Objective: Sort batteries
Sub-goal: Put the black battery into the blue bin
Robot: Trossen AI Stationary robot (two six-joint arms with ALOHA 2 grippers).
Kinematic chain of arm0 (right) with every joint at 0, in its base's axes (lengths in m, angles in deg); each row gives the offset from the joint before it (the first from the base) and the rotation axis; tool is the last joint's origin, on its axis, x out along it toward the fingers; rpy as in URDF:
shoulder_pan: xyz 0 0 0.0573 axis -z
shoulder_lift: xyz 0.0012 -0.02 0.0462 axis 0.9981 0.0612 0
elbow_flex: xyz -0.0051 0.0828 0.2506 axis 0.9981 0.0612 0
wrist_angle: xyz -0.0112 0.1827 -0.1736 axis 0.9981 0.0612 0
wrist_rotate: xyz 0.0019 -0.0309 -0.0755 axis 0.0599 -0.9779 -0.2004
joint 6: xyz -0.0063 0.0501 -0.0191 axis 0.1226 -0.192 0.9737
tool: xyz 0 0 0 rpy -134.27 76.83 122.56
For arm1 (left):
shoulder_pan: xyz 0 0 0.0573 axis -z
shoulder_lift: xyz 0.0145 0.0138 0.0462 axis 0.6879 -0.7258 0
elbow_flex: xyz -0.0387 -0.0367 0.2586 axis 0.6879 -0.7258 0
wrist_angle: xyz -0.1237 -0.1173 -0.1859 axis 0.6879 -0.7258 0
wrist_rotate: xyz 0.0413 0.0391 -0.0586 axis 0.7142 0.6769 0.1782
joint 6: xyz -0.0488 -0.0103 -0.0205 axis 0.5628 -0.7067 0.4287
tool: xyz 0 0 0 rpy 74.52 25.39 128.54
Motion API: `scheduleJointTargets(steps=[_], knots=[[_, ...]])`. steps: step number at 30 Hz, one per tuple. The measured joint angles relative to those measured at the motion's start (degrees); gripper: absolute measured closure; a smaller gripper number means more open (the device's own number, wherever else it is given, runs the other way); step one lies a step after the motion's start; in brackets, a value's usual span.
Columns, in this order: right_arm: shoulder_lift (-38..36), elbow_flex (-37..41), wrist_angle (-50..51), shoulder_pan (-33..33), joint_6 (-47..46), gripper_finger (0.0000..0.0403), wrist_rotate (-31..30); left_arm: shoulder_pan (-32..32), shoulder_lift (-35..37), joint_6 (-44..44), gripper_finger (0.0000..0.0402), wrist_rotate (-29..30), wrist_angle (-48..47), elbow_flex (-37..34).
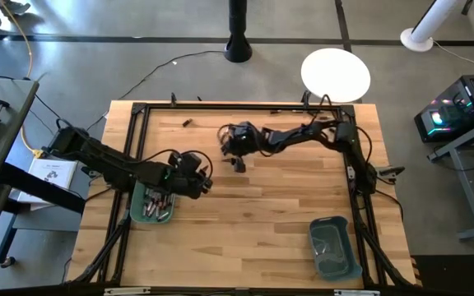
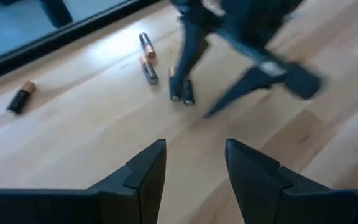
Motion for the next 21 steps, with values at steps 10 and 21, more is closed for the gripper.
scheduleJointTargets(steps=[10, 21], knots=[[2.2, -7.5, 11.3, 0.1, 3.0, 0.0163, -6.6, 2.6, 0.0, 0.0, 0.0245, -2.2, -0.2, 0.0], [1.7, -8.2, 15.6, -0.1, 3.3, 0.0163, -7.2, 5.4, 0.0, 0.6, 0.0245, -2.2, -0.1, 0.0]])
